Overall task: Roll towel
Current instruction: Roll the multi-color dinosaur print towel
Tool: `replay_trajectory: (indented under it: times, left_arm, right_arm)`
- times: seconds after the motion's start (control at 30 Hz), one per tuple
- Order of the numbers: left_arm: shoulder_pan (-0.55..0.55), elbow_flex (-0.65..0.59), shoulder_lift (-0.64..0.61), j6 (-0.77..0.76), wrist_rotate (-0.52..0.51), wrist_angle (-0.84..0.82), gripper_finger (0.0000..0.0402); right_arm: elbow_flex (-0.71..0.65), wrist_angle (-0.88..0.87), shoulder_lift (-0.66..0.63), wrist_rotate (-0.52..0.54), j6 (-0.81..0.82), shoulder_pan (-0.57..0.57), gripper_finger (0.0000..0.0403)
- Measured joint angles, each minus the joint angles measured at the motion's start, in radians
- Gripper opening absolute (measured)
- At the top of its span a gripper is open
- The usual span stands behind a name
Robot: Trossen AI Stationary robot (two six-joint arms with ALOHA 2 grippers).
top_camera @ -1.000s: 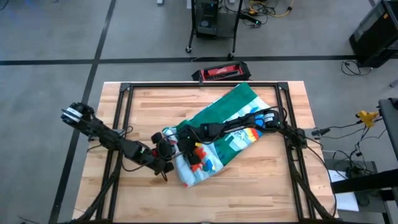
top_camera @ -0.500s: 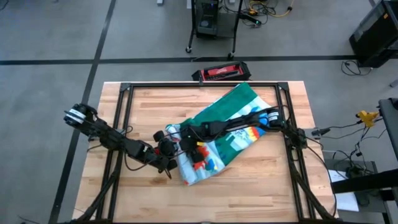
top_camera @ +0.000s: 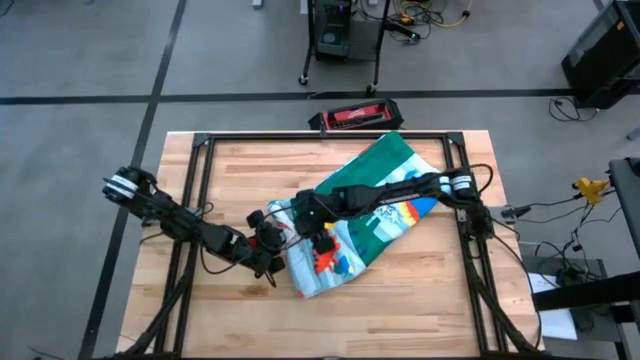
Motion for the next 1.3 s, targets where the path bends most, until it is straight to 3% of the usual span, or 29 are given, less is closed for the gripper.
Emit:
replay_trajectory:
  times: [0.23, 0.5, 0.87, 1.3]
  left_arm:
    - [0.005, 0.000, 0.000, 0.037, -0.012, 0.033, 0.0119]
    - [0.021, 0.000, 0.000, 0.104, -0.013, 0.096, 0.0119]
    - [0.075, 0.000, 0.000, 0.192, 0.002, 0.142, 0.0118]
    - [0.108, 0.000, 0.000, 0.267, 0.040, 0.201, 0.0118]
  right_arm:
    - [0.002, 0.138, 0.032, -0.008, 0.079, 0.116, 0.0204]
    - [0.055, 0.164, 0.120, -0.007, 0.166, 0.188, 0.0204]
    - [0.083, 0.131, 0.135, 0.033, 0.225, 0.212, 0.0204]
    - [0.120, -0.094, 0.137, 0.085, 0.239, 0.210, 0.0204]
